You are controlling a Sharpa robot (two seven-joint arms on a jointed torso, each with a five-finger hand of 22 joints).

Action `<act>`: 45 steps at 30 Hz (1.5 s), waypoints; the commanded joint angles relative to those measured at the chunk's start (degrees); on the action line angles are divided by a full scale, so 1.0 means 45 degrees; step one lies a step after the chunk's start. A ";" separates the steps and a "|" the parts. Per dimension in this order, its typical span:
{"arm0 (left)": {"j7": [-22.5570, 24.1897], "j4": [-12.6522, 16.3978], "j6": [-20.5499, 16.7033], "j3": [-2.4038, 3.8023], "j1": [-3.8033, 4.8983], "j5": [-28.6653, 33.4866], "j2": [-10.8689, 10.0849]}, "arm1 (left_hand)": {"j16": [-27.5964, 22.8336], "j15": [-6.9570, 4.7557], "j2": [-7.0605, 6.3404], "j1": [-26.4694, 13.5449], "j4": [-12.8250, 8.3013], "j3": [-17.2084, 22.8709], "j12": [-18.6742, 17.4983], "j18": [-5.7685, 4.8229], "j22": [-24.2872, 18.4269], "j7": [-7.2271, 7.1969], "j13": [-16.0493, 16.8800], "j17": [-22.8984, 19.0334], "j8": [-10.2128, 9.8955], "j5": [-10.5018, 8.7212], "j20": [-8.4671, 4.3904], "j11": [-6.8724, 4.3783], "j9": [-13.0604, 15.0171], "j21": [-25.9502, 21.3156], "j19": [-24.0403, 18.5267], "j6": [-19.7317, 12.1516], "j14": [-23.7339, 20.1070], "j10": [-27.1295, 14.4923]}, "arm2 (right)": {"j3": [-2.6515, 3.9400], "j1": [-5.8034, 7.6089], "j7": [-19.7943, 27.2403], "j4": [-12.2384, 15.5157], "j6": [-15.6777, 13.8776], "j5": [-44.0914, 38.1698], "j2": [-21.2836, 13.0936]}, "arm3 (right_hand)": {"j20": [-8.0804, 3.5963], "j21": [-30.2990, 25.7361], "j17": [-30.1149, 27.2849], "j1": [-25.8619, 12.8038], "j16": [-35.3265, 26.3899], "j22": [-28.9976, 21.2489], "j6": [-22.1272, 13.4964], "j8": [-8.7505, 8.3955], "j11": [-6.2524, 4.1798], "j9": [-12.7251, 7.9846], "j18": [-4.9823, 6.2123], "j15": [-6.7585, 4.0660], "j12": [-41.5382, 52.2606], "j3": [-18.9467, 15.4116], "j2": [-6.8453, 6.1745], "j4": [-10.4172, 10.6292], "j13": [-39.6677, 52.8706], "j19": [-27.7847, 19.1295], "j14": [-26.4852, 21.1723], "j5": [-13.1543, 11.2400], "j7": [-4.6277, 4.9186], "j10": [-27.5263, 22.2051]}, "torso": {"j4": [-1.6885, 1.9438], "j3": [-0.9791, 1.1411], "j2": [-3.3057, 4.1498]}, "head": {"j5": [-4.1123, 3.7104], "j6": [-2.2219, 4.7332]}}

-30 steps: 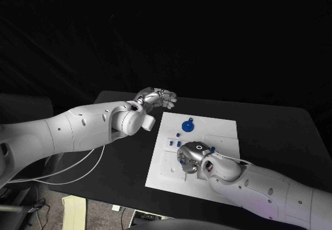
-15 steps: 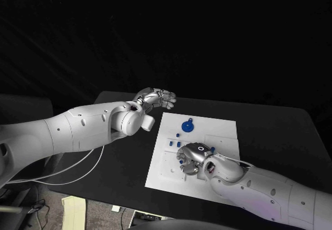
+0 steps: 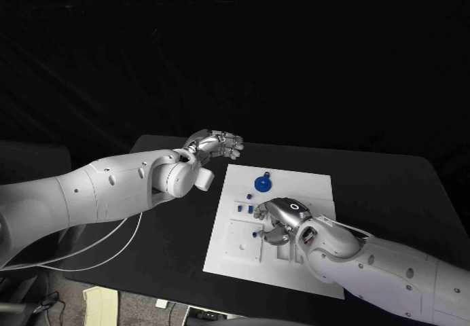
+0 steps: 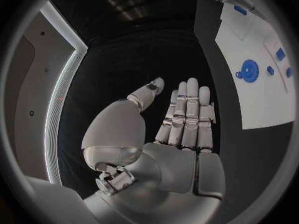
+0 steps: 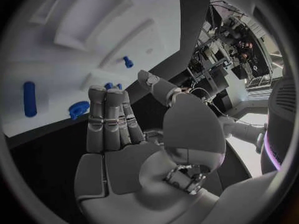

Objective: Assemble the parts on the task board

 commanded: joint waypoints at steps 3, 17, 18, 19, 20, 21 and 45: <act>0.0079 0.0015 0.0097 0.0011 0.0019 0.0059 -0.0017 | -0.0083 0.0031 -0.0030 -0.0069 0.0065 0.0004 0.0038 0.0117 0.0017 -0.0025 -0.0011 0.0016 0.0082 -0.0052 0.0058 -0.0005 -0.0016 -0.0072 0.0057 -0.0071 0.0087 -0.0053 | 0.0253 0.0416 0.0026 0.0679 -0.0103 0.0384 -0.0681 | 0.0063 -0.0073 -0.0051 0.0178 0.0071 0.0186 0.0063 0.0117 -0.0072 0.0035 0.0681 -0.0104 0.0202 0.0018 -0.0020 0.0161 0.0007 -0.0039 -0.0037 -0.0008 0.0082 0.0264 | -0.0019 -0.0001 -0.0003 | -0.0171 0.0184; 0.0085 -0.0125 0.0123 0.0006 0.0016 0.0059 0.0019 | -0.0099 0.0030 -0.0026 -0.0062 0.0069 0.0007 0.0043 0.0118 0.0020 -0.0027 -0.0009 0.0034 0.0088 -0.0053 0.0058 -0.0007 -0.0016 -0.0078 0.0057 -0.0069 0.0092 -0.0050 | 0.0910 0.1437 -0.0526 0.0750 0.2660 -0.0085 -0.2112 | 0.0169 -0.0102 -0.0119 -0.0219 0.0185 0.0234 -0.0402 0.0014 0.0046 -0.0039 0.0681 0.0029 0.0193 -0.0797 -0.0149 0.0015 -0.0254 -0.0361 -0.0360 -0.0549 -0.0526 -0.0160 | 0.0012 0.0014 0.0009 | -0.0682 0.0506; 0.0085 -0.0134 0.0131 0.0005 0.0016 0.0059 0.0017 | -0.0100 0.0030 -0.0025 -0.0062 0.0070 0.0007 0.0043 0.0118 0.0020 -0.0027 -0.0009 0.0036 0.0088 -0.0053 0.0058 -0.0007 -0.0016 -0.0078 0.0057 -0.0068 0.0093 -0.0049 | 0.0910 0.1438 -0.0537 0.0648 0.2819 -0.0085 -0.2119 | 0.0189 -0.0119 -0.0124 -0.0250 0.0191 0.0232 -0.0600 -0.0074 0.0084 -0.0080 0.0681 0.0065 0.0156 -0.0872 -0.0151 -0.0053 -0.0296 -0.0410 -0.0413 -0.0647 -0.0686 -0.0266 | 0.0008 0.0016 0.0009 | -0.0681 0.0515; 0.0084 -0.0151 0.0129 0.0005 0.0016 0.0059 0.0024 | -0.0101 0.0030 -0.0025 -0.0062 0.0070 0.0008 0.0043 0.0118 0.0020 -0.0027 -0.0009 0.0037 0.0089 -0.0053 0.0058 -0.0007 -0.0016 -0.0078 0.0057 -0.0068 0.0094 -0.0049 | 0.0908 0.1439 -0.0540 0.0545 0.2998 -0.0088 -0.2113 | 0.0203 -0.0133 -0.0129 -0.0240 0.0204 0.0230 -0.0764 -0.0142 0.0107 -0.0111 0.0681 0.0080 0.0149 -0.0919 -0.0152 -0.0127 -0.0324 -0.0449 -0.0453 -0.0667 -0.0826 -0.0319 | 0.0008 0.0016 0.0009 | -0.0681 0.0515; 0.0082 -0.0176 0.0133 0.0004 0.0016 0.0059 0.0028 | -0.0103 0.0030 -0.0024 -0.0061 0.0071 0.0008 0.0044 0.0118 0.0020 -0.0027 -0.0009 0.0039 0.0090 -0.0053 0.0058 -0.0007 -0.0016 -0.0078 0.0057 -0.0067 0.0094 -0.0048 | 0.0908 0.1439 -0.0553 0.0429 0.3147 -0.0139 -0.2090 | 0.0212 -0.0141 -0.0134 -0.0255 0.0215 0.0227 -0.0823 -0.0159 0.0119 -0.0120 0.0681 0.0086 0.0146 -0.0954 -0.0150 -0.0156 -0.0345 -0.0470 -0.0479 -0.0701 -0.0735 -0.0356 | 0.0004 0.0013 0.0013 | -0.0675 0.0532; 0.0084 -0.0187 0.0130 0.0004 0.0016 0.0059 0.0027 | -0.0104 0.0030 -0.0025 -0.0060 0.0071 0.0008 0.0044 0.0118 0.0021 -0.0028 -0.0008 0.0041 0.0090 -0.0054 0.0058 -0.0007 -0.0015 -0.0079 0.0057 -0.0067 0.0095 -0.0048 | 0.0908 0.1439 -0.0556 0.0341 0.3251 -0.0229 -0.2057 | 0.0218 -0.0146 -0.0138 -0.0252 0.0228 0.0224 -0.0834 -0.0150 0.0117 -0.0118 0.0681 0.0085 0.0155 -0.0964 -0.0148 -0.0168 -0.0362 -0.0482 -0.0499 -0.0731 -0.0635 -0.0372 | 0.0003 0.0018 0.0012 | -0.0677 0.0535; 0.0103 -0.0236 0.0133 0.0002 0.0013 0.0059 0.0006 | -0.0129 0.0029 -0.0029 -0.0045 0.0070 0.0012 0.0051 0.0119 0.0026 -0.0031 -0.0006 0.0070 0.0100 -0.0057 0.0057 -0.0011 -0.0015 -0.0085 0.0058 -0.0061 0.0103 -0.0043 | 0.0663 0.1182 -0.0637 -0.0313 0.4059 -0.1025 -0.1737 | 0.0191 -0.0074 -0.0301 0.0056 0.0432 0.0226 0.0867 0.0877 -0.0308 0.0237 0.0681 -0.0318 0.1021 -0.0213 0.0008 0.0552 -0.0340 -0.0413 -0.0471 -0.1173 -0.0203 0.0929 | 0.0031 0.0004 0.0013 | -0.0748 0.0445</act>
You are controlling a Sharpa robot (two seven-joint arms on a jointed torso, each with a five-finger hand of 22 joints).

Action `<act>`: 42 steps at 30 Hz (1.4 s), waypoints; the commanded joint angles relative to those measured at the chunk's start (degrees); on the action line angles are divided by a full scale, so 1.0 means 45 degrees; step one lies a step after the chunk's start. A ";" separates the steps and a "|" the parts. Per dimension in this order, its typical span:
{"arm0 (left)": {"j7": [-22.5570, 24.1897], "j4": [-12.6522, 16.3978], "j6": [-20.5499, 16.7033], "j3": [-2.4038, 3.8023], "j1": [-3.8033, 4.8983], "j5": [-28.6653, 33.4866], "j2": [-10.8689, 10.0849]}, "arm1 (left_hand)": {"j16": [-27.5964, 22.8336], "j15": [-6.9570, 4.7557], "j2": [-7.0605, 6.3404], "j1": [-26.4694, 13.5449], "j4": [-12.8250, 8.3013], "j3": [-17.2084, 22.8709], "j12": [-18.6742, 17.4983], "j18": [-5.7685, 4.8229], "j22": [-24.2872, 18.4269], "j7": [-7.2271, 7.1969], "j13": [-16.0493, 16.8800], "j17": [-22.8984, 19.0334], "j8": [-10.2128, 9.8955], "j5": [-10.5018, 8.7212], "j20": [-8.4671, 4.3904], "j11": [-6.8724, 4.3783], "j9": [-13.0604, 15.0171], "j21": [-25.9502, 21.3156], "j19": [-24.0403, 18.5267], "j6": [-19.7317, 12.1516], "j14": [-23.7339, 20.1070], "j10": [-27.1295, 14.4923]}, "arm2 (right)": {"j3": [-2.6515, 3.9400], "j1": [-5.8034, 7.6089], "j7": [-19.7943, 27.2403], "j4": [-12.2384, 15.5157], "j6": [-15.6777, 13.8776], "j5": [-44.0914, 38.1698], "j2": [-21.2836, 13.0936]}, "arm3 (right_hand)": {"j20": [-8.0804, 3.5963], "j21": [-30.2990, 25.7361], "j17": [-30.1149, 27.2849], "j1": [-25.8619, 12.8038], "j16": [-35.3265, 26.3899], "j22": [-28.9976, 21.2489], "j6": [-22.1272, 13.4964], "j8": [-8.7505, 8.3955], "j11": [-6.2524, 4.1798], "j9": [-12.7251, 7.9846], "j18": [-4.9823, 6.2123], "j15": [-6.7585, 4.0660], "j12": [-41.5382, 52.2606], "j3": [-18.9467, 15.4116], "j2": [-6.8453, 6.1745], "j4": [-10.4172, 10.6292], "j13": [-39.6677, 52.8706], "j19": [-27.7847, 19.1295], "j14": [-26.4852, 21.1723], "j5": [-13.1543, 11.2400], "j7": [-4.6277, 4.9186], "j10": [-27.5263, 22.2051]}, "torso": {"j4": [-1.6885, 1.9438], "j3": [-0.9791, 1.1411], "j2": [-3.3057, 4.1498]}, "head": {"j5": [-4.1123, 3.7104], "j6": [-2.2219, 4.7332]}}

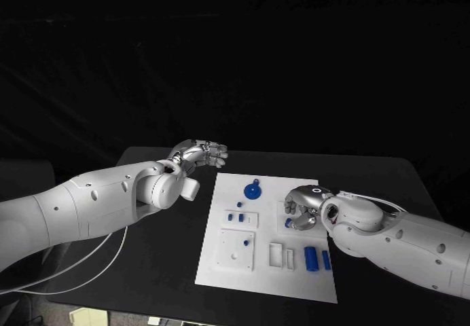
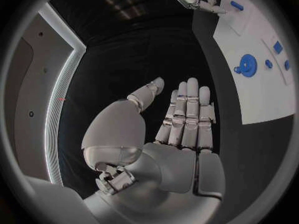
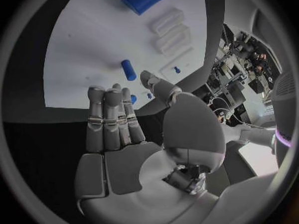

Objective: Assemble the parts on the task board

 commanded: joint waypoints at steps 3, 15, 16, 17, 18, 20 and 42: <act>0.0110 0.0005 0.0129 0.0010 0.0016 0.0058 0.0012 | -0.0082 0.0029 -0.0029 -0.0045 0.0072 0.0012 0.0051 0.0124 0.0019 -0.0031 -0.0006 0.0022 0.0053 -0.0057 0.0057 -0.0011 -0.0017 -0.0086 0.0058 -0.0062 0.0104 -0.0044 | -0.0014 -0.0124 -0.0029 -0.0102 0.0316 -0.0400 0.0128 | -0.0044 0.0004 -0.0044 0.0131 0.0055 0.0223 0.0162 0.0063 -0.0066 0.0010 0.0684 -0.0164 0.0137 0.0115 0.0078 0.0081 0.0021 -0.0005 0.0005 -0.0038 -0.0027 0.0248 | 0.0004 -0.0005 -0.0004 | -0.0001 -0.0024; 0.0108 -0.0006 0.0145 0.0010 0.0015 0.0058 0.0013 | -0.0097 0.0030 -0.0025 -0.0050 0.0082 0.0010 0.0053 0.0122 0.0021 -0.0031 -0.0006 0.0039 0.0055 -0.0058 0.0059 -0.0011 -0.0018 -0.0090 0.0060 -0.0063 0.0108 -0.0045 | -0.0043 -0.0248 0.0019 -0.0341 0.0219 -0.0413 0.0297 | -0.0094 0.0072 -0.0113 0.0430 0.0111 0.0224 0.0449 0.0170 -0.0229 0.0021 0.0684 -0.0323 0.0339 0.0382 0.0511 0.0040 0.0034 0.0066 0.0072 -0.0061 -0.0143 0.0655 | -0.0004 -0.0008 -0.0004 | 0.0014 -0.0090; 0.0110 -0.0008 0.0145 0.0010 0.0015 0.0058 0.0013 | -0.0099 0.0030 -0.0023 -0.0051 0.0084 0.0010 0.0053 0.0122 0.0022 -0.0030 -0.0005 0.0041 0.0056 -0.0058 0.0059 -0.0011 -0.0019 -0.0090 0.0061 -0.0063 0.0109 -0.0045 | -0.0049 -0.0258 0.0019 -0.0359 0.0221 -0.0417 0.0316 | -0.0097 0.0083 -0.0116 0.0439 0.0121 0.0225 0.0489 0.0189 -0.0246 0.0027 0.0684 -0.0340 0.0360 0.0401 0.0564 0.0035 0.0038 0.0080 0.0084 -0.0061 -0.0159 0.0697 | -0.0004 -0.0008 -0.0004 | 0.0014 -0.0090; 0.0108 -0.0010 0.0145 0.0010 0.0015 0.0058 0.0012 | -0.0101 0.0030 -0.0023 -0.0052 0.0086 0.0010 0.0053 0.0122 0.0022 -0.0030 -0.0005 0.0043 0.0056 -0.0058 0.0059 -0.0011 -0.0019 -0.0091 0.0061 -0.0064 0.0109 -0.0045 | -0.0057 -0.0268 0.0016 -0.0382 0.0221 -0.0447 0.0332 | -0.0102 0.0094 -0.0119 0.0458 0.0131 0.0226 0.0522 0.0203 -0.0262 0.0031 0.0684 -0.0356 0.0379 0.0425 0.0617 0.0022 0.0042 0.0094 0.0098 -0.0061 -0.0174 0.0736 | -0.0004 -0.0005 -0.0003 | 0.0015 -0.0102; 0.0107 -0.0009 0.0142 0.0010 0.0015 0.0058 0.0012 | -0.0102 0.0030 -0.0023 -0.0052 0.0086 0.0010 0.0053 0.0122 0.0022 -0.0030 -0.0005 0.0044 0.0056 -0.0058 0.0060 -0.0011 -0.0019 -0.0091 0.0061 -0.0064 0.0110 -0.0045 | -0.0065 -0.0279 0.0011 -0.0404 0.0216 -0.0479 0.0344 | -0.0109 0.0107 -0.0122 0.0489 0.0141 0.0227 0.0554 0.0217 -0.0280 0.0036 0.0684 -0.0373 0.0399 0.0451 0.0672 -0.0005 0.0046 0.0108 0.0111 -0.0061 -0.0190 0.0777 | -0.0004 -0.0005 -0.0003 | 0.0015 -0.0102; 0.0106 -0.0008 0.0151 0.0010 0.0015 0.0058 0.0013 | -0.0106 0.0030 -0.0022 -0.0054 0.0089 0.0009 0.0053 0.0121 0.0023 -0.0030 -0.0005 0.0049 0.0056 -0.0058 0.0060 -0.0010 -0.0019 -0.0092 0.0061 -0.0065 0.0111 -0.0045 | -0.0079 -0.0310 0.0004 -0.0464 0.0196 -0.0525 0.0359 | -0.0124 0.0127 -0.0130 0.0609 0.0159 0.0229 0.0621 0.0242 -0.0314 0.0042 0.0684 -0.0408 0.0435 0.0542 0.0802 -0.0123 0.0052 0.0126 0.0131 -0.0056 -0.0222 0.0852 | -0.0005 -0.0001 -0.0002 | 0.0015 -0.0111; 0.0082 -0.0024 0.0171 0.0010 0.0013 0.0058 0.0003 | -0.0146 0.0033 -0.0013 -0.0079 0.0124 0.0001 0.0054 0.0119 0.0029 -0.0025 -0.0006 0.0091 0.0058 -0.0059 0.0062 -0.0007 -0.0025 -0.0103 0.0064 -0.0079 0.0119 -0.0054 | -0.0130 -0.0473 0.0090 -0.0847 -0.0145 -0.0402 0.0632 | -0.0117 0.0182 -0.0179 0.0474 0.0197 0.0216 0.0736 0.0238 -0.0347 0.0016 0.0684 -0.0441 0.0467 0.0719 0.1009 -0.0186 0.0035 0.0196 0.0186 -0.0047 -0.0249 0.0950 | -0.0009 -0.0007 -0.0005 | 0.0041 -0.0210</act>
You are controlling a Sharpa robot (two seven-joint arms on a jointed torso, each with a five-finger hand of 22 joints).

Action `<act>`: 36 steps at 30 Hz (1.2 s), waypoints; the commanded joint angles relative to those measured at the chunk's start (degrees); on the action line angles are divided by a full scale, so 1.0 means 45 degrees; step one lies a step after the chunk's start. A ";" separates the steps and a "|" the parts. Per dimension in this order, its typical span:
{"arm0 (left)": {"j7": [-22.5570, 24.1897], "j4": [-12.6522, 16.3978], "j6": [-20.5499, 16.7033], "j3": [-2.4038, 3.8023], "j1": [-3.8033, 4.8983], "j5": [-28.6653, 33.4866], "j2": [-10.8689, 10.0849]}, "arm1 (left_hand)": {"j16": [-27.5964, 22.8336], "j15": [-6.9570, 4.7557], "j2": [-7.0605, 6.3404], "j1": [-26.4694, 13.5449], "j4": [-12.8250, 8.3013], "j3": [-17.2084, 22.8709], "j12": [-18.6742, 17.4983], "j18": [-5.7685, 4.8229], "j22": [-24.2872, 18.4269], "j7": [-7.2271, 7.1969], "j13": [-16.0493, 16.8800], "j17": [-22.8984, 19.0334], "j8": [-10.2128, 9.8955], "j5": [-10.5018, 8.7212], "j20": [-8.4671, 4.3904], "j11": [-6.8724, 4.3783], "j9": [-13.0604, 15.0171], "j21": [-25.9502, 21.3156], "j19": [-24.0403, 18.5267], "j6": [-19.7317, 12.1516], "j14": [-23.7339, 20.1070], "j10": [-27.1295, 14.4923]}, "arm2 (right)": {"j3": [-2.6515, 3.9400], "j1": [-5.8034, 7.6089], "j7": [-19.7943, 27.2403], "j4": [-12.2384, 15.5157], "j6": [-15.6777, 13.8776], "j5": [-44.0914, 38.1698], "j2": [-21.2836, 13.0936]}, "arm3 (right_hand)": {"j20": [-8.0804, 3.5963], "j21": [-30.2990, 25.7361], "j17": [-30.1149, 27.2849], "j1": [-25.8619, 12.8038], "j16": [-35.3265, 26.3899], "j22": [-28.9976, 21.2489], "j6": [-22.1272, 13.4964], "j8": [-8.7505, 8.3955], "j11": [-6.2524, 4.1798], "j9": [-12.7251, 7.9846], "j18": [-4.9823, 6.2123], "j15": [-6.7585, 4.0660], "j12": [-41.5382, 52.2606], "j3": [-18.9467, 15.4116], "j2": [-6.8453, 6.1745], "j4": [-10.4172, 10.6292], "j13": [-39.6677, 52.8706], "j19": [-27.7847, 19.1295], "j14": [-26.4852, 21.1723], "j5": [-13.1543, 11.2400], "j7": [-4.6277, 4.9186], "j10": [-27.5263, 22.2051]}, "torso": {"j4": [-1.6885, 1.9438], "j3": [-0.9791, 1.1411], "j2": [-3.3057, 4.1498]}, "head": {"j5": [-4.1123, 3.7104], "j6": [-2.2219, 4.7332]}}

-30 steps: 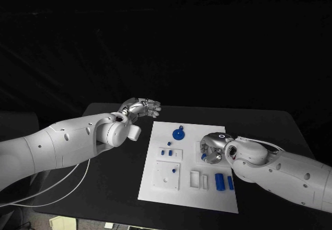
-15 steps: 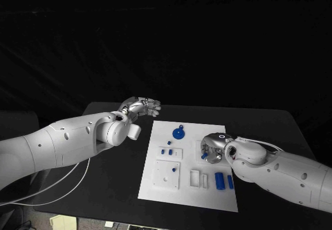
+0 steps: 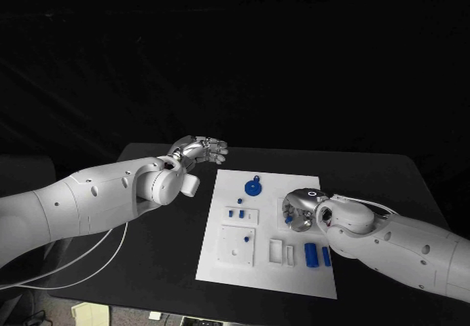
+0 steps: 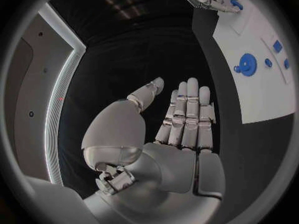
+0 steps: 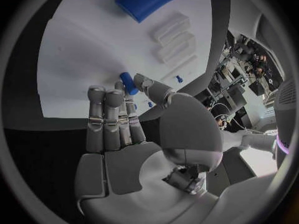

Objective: Assemble the parts on the task board

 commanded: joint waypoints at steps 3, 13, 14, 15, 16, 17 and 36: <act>0.0085 0.0019 0.0164 0.0010 0.0015 0.0058 0.0016 | -0.0051 0.0005 -0.0012 -0.0079 0.0055 0.0000 0.0054 0.0122 0.0023 -0.0025 -0.0006 0.0023 0.0059 -0.0059 0.0061 -0.0007 -0.0014 -0.0054 0.0064 -0.0079 0.0092 -0.0054 | -0.0020 -0.0051 -0.0017 -0.0025 -0.0238 -0.0172 0.0004 | -0.0081 0.0128 -0.0023 -0.0051 0.0079 0.0228 0.0253 0.0128 -0.0068 0.0003 0.0685 -0.0156 0.0158 0.0216 0.0249 -0.0053 0.0021 0.0054 0.0042 -0.0040 -0.0077 0.0236 | -0.0005 -0.0010 -0.0003 | -0.0001 -0.0001; 0.0090 0.0002 0.0163 0.0010 0.0015 0.0058 0.0020 | -0.0061 0.0005 -0.0010 -0.0083 0.0063 -0.0001 0.0056 0.0122 0.0025 -0.0025 -0.0006 0.0035 0.0061 -0.0058 0.0062 -0.0008 -0.0014 -0.0057 0.0064 -0.0079 0.0095 -0.0054 | -0.0020 -0.0059 -0.0062 0.0154 -0.0883 -0.0225 -0.0102 | -0.0124 0.0465 -0.0010 -0.0122 0.0275 0.0265 0.0880 0.0317 -0.0293 0.0033 0.0685 -0.0368 0.0421 0.0750 0.0689 -0.0407 0.0121 0.0352 0.0338 0.0036 -0.0310 0.0793 | 0.0006 -0.0013 -0.0005 | -0.0009 0.0004; 0.0091 0.0001 0.0158 0.0010 0.0015 0.0058 0.0022 | -0.0062 0.0005 -0.0009 -0.0083 0.0064 -0.0001 0.0056 0.0122 0.0025 -0.0025 -0.0006 0.0036 0.0061 -0.0058 0.0062 -0.0008 -0.0015 -0.0057 0.0064 -0.0079 0.0095 -0.0054 | -0.0019 -0.0059 -0.0060 0.0207 -0.0962 -0.0194 -0.0134 | -0.0126 0.0484 -0.0011 -0.0142 0.0283 0.0263 0.0906 0.0320 -0.0303 0.0032 0.0685 -0.0378 0.0431 0.0775 0.0688 -0.0423 0.0125 0.0367 0.0357 0.0041 -0.0318 0.0816 | 0.0006 -0.0013 -0.0005 | -0.0009 0.0004; 0.0092 0.0001 0.0155 0.0010 0.0015 0.0058 0.0022 | -0.0063 0.0005 -0.0009 -0.0084 0.0064 -0.0001 0.0057 0.0122 0.0025 -0.0026 -0.0006 0.0037 0.0062 -0.0058 0.0062 -0.0008 -0.0015 -0.0057 0.0064 -0.0079 0.0096 -0.0054 | -0.0018 -0.0059 -0.0054 0.0267 -0.1054 -0.0171 -0.0173 | -0.0130 0.0504 -0.0013 -0.0159 0.0292 0.0262 0.0932 0.0323 -0.0312 0.0030 0.0685 -0.0388 0.0440 0.0801 0.0686 -0.0440 0.0129 0.0385 0.0376 0.0050 -0.0326 0.0839 | 0.0003 -0.0013 -0.0006 | -0.0018 0.0021; 0.0093 -0.0002 0.0157 0.0010 0.0015 0.0058 0.0022 | -0.0064 0.0005 -0.0007 -0.0084 0.0065 -0.0001 0.0057 0.0122 0.0025 -0.0026 -0.0006 0.0038 0.0062 -0.0058 0.0062 -0.0008 -0.0014 -0.0058 0.0065 -0.0078 0.0096 -0.0053 | -0.0018 -0.0059 -0.0049 0.0302 -0.1104 -0.0154 -0.0195 | -0.0136 0.0522 -0.0014 -0.0172 0.0299 0.0260 0.0956 0.0326 -0.0322 0.0029 0.0685 -0.0397 0.0451 0.0826 0.0686 -0.0452 0.0134 0.0402 0.0394 0.0060 -0.0334 0.0865 | 0.0000 -0.0014 -0.0006 | -0.0021 0.0034; 0.0093 -0.0006 0.0162 0.0010 0.0015 0.0058 0.0022 | -0.0065 0.0004 -0.0007 -0.0084 0.0066 -0.0001 0.0057 0.0122 0.0025 -0.0026 -0.0005 0.0039 0.0062 -0.0058 0.0062 -0.0008 -0.0014 -0.0058 0.0065 -0.0078 0.0096 -0.0053 | -0.0014 -0.0058 -0.0045 0.0411 -0.1185 -0.0082 -0.0261 | -0.0138 0.0532 -0.0015 -0.0182 0.0302 0.0260 0.0967 0.0327 -0.0326 0.0028 0.0685 -0.0401 0.0455 0.0838 0.0685 -0.0457 0.0136 0.0412 0.0403 0.0064 -0.0337 0.0876 | -0.0003 -0.0016 -0.0008 | -0.0022 0.0044; 0.0101 -0.0022 0.0157 0.0010 0.0015 0.0058 0.0074 | -0.0097 0.0005 -0.0005 -0.0099 0.0088 -0.0007 0.0061 0.0122 0.0031 -0.0027 -0.0004 0.0076 0.0071 -0.0055 0.0062 -0.0009 -0.0016 -0.0068 0.0065 -0.0078 0.0105 -0.0054 | 0.0545 0.0149 0.0001 0.2269 -0.1093 0.0272 -0.0239 | -0.0176 0.0613 -0.0031 -0.0268 0.0324 0.0247 0.1067 0.0326 -0.0361 0.0015 0.0685 -0.0437 0.0480 0.0989 0.0639 -0.0487 0.0148 0.0484 0.0482 0.0061 -0.0370 0.0960 | -0.0005 -0.0018 -0.0004 | 0.0020 0.0107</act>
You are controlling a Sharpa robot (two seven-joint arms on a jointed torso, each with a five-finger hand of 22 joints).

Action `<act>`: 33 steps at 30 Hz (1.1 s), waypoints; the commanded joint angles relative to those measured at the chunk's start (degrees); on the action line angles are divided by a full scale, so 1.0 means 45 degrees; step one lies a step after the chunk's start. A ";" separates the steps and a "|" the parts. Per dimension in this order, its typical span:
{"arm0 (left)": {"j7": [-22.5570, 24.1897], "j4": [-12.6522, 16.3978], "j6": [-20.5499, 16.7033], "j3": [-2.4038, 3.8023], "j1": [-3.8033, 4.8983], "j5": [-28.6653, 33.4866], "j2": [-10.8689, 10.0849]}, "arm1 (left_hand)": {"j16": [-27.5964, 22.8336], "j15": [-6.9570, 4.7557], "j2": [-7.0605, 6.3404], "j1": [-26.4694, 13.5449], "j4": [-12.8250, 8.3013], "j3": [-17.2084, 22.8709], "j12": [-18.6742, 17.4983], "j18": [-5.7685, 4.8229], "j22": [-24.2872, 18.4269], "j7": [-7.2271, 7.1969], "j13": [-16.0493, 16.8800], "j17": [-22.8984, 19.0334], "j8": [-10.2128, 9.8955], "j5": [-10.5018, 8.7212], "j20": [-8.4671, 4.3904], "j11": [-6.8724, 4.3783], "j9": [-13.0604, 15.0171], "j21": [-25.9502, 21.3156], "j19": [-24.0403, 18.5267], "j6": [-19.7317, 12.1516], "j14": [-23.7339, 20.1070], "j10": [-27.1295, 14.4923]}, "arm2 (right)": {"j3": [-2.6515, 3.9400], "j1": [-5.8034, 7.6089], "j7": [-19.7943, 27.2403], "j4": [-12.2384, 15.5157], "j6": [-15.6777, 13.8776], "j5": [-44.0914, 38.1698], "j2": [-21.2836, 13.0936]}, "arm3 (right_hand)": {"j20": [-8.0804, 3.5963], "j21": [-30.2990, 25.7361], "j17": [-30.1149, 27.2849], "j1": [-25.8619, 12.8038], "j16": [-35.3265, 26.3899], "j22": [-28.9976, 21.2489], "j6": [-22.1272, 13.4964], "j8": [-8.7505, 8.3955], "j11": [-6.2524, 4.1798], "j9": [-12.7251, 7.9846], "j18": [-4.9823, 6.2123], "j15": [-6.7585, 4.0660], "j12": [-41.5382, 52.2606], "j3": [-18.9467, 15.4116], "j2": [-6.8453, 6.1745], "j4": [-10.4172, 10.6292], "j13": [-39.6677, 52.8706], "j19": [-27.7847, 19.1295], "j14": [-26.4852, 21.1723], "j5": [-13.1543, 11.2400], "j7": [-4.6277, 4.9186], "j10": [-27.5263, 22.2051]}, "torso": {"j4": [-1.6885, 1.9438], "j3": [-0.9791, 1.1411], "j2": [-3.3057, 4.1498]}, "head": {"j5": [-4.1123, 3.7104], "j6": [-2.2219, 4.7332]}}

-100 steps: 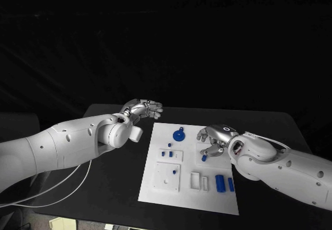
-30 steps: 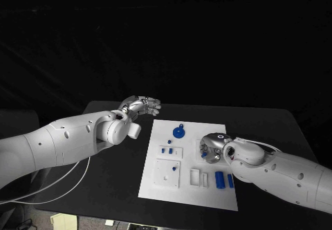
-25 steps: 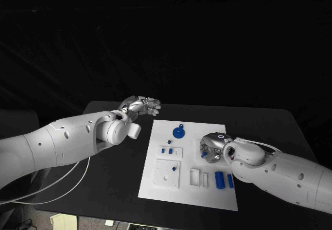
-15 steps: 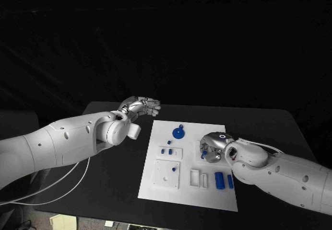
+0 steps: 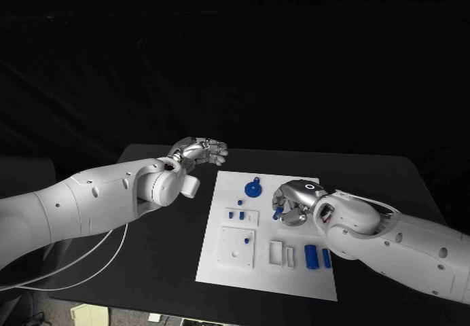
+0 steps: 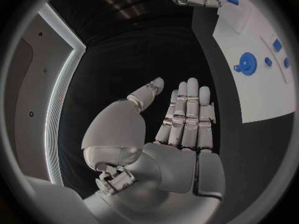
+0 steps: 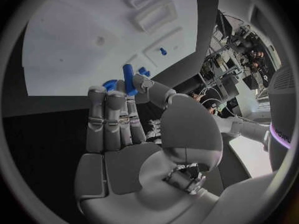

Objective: Assemble the parts on the task board

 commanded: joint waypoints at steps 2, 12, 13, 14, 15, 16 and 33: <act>0.0098 0.0038 0.0155 0.0010 0.0016 0.0057 0.0032 | -0.0051 0.0006 -0.0003 -0.0100 0.0091 -0.0007 0.0062 0.0131 0.0012 -0.0027 -0.0004 0.0018 0.0071 -0.0055 0.0062 -0.0009 -0.0019 -0.0069 0.0065 -0.0078 0.0107 -0.0054 | -0.0044 -0.0134 0.0127 0.0130 0.0100 -0.0451 0.0513 | -0.0020 0.0074 -0.0020 -0.0088 0.0067 0.0256 0.0069 0.0070 0.0003 0.0005 0.0684 -0.0028 0.0009 0.0080 0.0033 -0.0012 0.0016 0.0101 0.0031 0.0088 0.0019 0.0274 | -0.0001 0.0011 0.0011 | 0.0001 0.0027; 0.0095 -0.0028 0.0183 0.0013 0.0017 0.0058 0.0239 | -0.0066 0.0007 0.0002 -0.0103 0.0099 -0.0007 0.0063 0.0131 0.0014 -0.0028 -0.0004 0.0032 0.0075 -0.0053 0.0062 -0.0010 -0.0020 -0.0073 0.0065 -0.0077 0.0108 -0.0054 | -0.0250 -0.0875 0.0419 -0.0119 0.0191 -0.0362 0.2061 | -0.0028 0.0086 -0.0030 -0.0116 0.0061 0.0250 0.0066 0.0051 0.0005 -0.0005 0.0684 -0.0026 -0.0002 0.0118 0.0058 -0.0030 0.0012 0.0102 0.0034 0.0128 0.0022 0.0270 | 0.0027 0.0005 0.0009 | 0.0065 0.0029; 0.0096 -0.0030 0.0183 0.0013 0.0017 0.0058 0.0247 | -0.0066 0.0007 0.0002 -0.0104 0.0099 -0.0007 0.0063 0.0131 0.0014 -0.0028 -0.0004 0.0032 0.0075 -0.0053 0.0062 -0.0010 -0.0020 -0.0073 0.0065 -0.0077 0.0108 -0.0054 | -0.0263 -0.0892 0.0428 -0.0136 0.0189 -0.0377 0.2104 | -0.0029 0.0087 -0.0030 -0.0119 0.0061 0.0250 0.0066 0.0050 0.0005 -0.0006 0.0684 -0.0026 -0.0002 0.0119 0.0061 -0.0033 0.0012 0.0101 0.0034 0.0133 0.0022 0.0270 | 0.0033 0.0000 0.0008 | 0.0069 0.0024; 0.0096 -0.0031 0.0179 0.0014 0.0017 0.0061 0.0254 | -0.0068 0.0007 0.0003 -0.0104 0.0100 -0.0008 0.0064 0.0131 0.0014 -0.0028 -0.0004 0.0034 0.0076 -0.0054 0.0062 -0.0010 -0.0020 -0.0074 0.0065 -0.0077 0.0107 -0.0054 | -0.0298 -0.0930 0.0443 -0.0164 0.0185 -0.0418 0.2186 | -0.0030 0.0088 -0.0031 -0.0125 0.0060 0.0249 0.0067 0.0049 0.0006 -0.0007 0.0684 -0.0026 -0.0003 0.0119 0.0064 -0.0039 0.0012 0.0101 0.0034 0.0140 0.0022 0.0270 | 0.0035 -0.0004 0.0006 | 0.0075 0.0020; 0.0095 -0.0030 0.0176 0.0014 0.0017 0.0063 0.0261 | -0.0070 0.0007 0.0003 -0.0105 0.0101 -0.0008 0.0064 0.0131 0.0015 -0.0028 -0.0004 0.0035 0.0076 -0.0054 0.0062 -0.0010 -0.0020 -0.0075 0.0065 -0.0077 0.0107 -0.0054 | -0.0328 -0.0964 0.0452 -0.0187 0.0188 -0.0463 0.2259 | -0.0032 0.0092 -0.0033 -0.0138 0.0059 0.0248 0.0067 0.0045 0.0006 -0.0009 0.0684 -0.0025 -0.0005 0.0119 0.0074 -0.0053 0.0011 0.0101 0.0035 0.0161 0.0023 0.0271 | 0.0037 -0.0010 0.0002 | 0.0097 0.0011; 0.0095 -0.0029 0.0183 0.0014 0.0017 0.0069 0.0272 | -0.0071 0.0007 0.0004 -0.0105 0.0101 -0.0008 0.0064 0.0131 0.0015 -0.0028 -0.0004 0.0036 0.0076 -0.0054 0.0062 -0.0010 -0.0020 -0.0075 0.0065 -0.0077 0.0107 -0.0054 | -0.0361 -0.0994 0.0461 -0.0219 0.0208 -0.0488 0.2335 | -0.0033 0.0094 -0.0034 -0.0143 0.0059 0.0248 0.0068 0.0043 0.0006 -0.0009 0.0684 -0.0025 -0.0006 0.0119 0.0079 -0.0060 0.0011 0.0101 0.0036 0.0170 0.0023 0.0270 | 0.0037 -0.0014 0.0001 | 0.0109 0.0009; 0.0084 -0.0169 0.0207 0.0013 0.0011 0.0116 0.0454 | -0.0105 0.0009 0.0021 -0.0120 0.0123 -0.0012 0.0066 0.0129 0.0019 -0.0026 -0.0003 0.0071 0.0079 -0.0054 0.0064 -0.0009 -0.0024 -0.0086 0.0064 -0.0084 0.0110 -0.0058 | -0.1001 -0.1199 0.0564 -0.0946 0.0396 -0.0578 0.2767 | -0.0044 0.0120 -0.0045 -0.0230 0.0058 0.0244 0.0072 0.0019 0.0008 -0.0019 0.0684 -0.0023 -0.0019 0.0107 0.0157 -0.0164 0.0008 0.0096 0.0045 0.0281 0.0026 0.0271 | -0.0002 0.0005 0.0019 | 0.0448 -0.0314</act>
